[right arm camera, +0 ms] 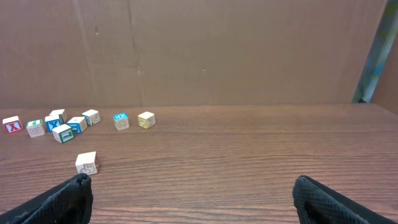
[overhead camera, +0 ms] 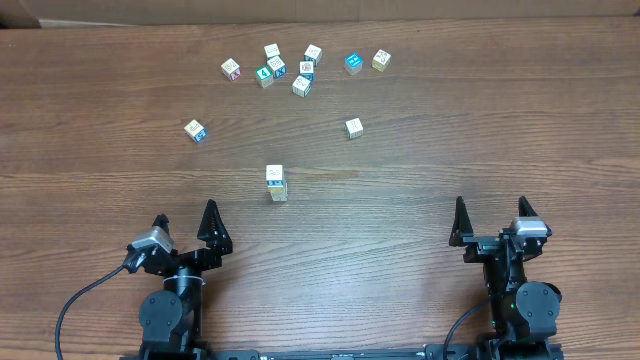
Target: Form a tower
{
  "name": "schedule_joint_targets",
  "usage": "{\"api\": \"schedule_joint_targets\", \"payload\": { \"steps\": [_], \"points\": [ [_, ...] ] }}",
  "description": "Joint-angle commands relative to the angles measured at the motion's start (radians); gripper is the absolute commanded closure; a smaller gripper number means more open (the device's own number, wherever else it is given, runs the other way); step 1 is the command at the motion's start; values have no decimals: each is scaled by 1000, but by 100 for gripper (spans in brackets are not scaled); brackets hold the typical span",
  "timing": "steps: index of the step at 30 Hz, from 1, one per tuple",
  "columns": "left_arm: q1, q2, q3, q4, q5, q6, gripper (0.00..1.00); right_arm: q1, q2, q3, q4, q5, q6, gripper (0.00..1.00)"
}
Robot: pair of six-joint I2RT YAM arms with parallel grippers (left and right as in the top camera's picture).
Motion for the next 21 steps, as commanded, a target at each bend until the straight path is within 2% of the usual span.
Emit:
{"api": "schedule_joint_targets", "payload": {
  "steps": [1,15,21],
  "points": [
    [6,-10,-4,2,-6,19,0,-3,-12,-11,4,-4,-2,0],
    [6,-9,-4,1,-13,32,1,-3,-12,-11,4,-4,-2,0],
    [6,-9,-4,-2,-2,315,0,-3,-12,-11,4,-4,-2,0]
  ]
}}
